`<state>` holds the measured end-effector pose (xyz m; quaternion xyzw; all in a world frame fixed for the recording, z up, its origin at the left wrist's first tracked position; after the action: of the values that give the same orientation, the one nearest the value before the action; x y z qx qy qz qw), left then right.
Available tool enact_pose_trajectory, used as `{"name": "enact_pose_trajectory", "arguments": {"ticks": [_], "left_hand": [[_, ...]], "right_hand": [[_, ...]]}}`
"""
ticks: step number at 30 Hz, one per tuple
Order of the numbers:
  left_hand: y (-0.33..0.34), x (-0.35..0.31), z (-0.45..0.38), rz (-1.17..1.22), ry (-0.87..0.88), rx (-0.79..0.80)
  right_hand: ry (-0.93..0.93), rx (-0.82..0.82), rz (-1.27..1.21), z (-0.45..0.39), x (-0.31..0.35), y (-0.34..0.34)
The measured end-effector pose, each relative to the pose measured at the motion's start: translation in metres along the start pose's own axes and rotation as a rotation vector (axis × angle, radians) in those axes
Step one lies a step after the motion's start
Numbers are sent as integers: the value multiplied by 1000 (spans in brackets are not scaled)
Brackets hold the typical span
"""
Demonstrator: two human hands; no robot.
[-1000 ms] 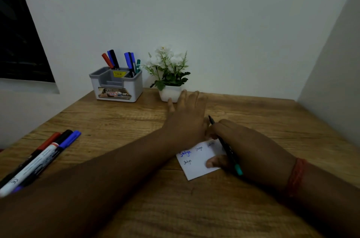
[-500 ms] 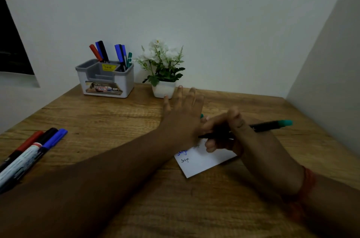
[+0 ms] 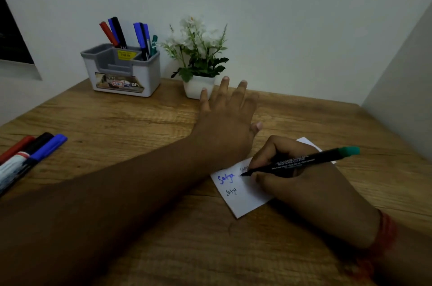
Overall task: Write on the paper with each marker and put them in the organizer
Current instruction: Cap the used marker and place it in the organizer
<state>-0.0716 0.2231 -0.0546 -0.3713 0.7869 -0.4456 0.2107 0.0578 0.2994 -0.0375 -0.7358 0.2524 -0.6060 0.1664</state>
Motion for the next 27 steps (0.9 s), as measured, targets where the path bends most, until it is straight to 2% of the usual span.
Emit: {"name": "enact_pose_trajectory", "arguments": {"ticks": [4, 12, 27], "left_hand": [[3, -7, 3, 18, 13, 30], [-3, -11, 4, -88, 99, -48], [-6, -13, 4, -111, 122, -52]], "right_hand": [[14, 2, -21, 0, 0, -2], [28, -14, 83, 7, 4, -10], [44, 10, 107, 7, 1, -6]]}}
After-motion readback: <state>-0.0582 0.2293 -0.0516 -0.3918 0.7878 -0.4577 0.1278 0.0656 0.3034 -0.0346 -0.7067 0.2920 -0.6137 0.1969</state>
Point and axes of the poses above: each hand's wrist, its own z-axis away from the middle knuckle, its own y-axis out of the palm, x = y × z, the point moved 6 cm from there along -z, towards the middle knuckle, and after that the axes turned 2 degrees about -x, right-handed, at the moved point
